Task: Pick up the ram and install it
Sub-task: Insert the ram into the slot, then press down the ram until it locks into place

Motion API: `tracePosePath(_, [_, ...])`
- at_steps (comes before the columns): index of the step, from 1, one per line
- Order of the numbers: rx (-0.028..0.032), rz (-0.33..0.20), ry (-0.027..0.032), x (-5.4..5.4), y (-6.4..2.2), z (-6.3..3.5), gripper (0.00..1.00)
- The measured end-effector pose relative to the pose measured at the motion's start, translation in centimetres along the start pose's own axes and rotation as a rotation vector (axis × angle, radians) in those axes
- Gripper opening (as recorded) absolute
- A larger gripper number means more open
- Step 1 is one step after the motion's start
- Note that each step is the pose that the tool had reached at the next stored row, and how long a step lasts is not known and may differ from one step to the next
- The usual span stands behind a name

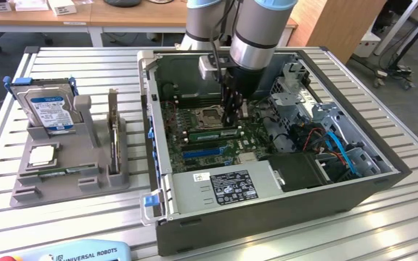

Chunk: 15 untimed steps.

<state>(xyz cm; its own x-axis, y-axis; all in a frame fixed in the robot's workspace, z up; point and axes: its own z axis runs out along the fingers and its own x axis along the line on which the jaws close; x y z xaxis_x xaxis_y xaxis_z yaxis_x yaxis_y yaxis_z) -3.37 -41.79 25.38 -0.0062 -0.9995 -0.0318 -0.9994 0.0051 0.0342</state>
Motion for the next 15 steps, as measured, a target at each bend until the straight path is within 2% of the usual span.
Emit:
tracePosePath(6, [0.0000,0.000,0.0006,0.0,0.04,-1.32,0.19])
tracePosePath(15, [0.0000,0.000,0.0006,0.0,0.05,-1.39,0.19])
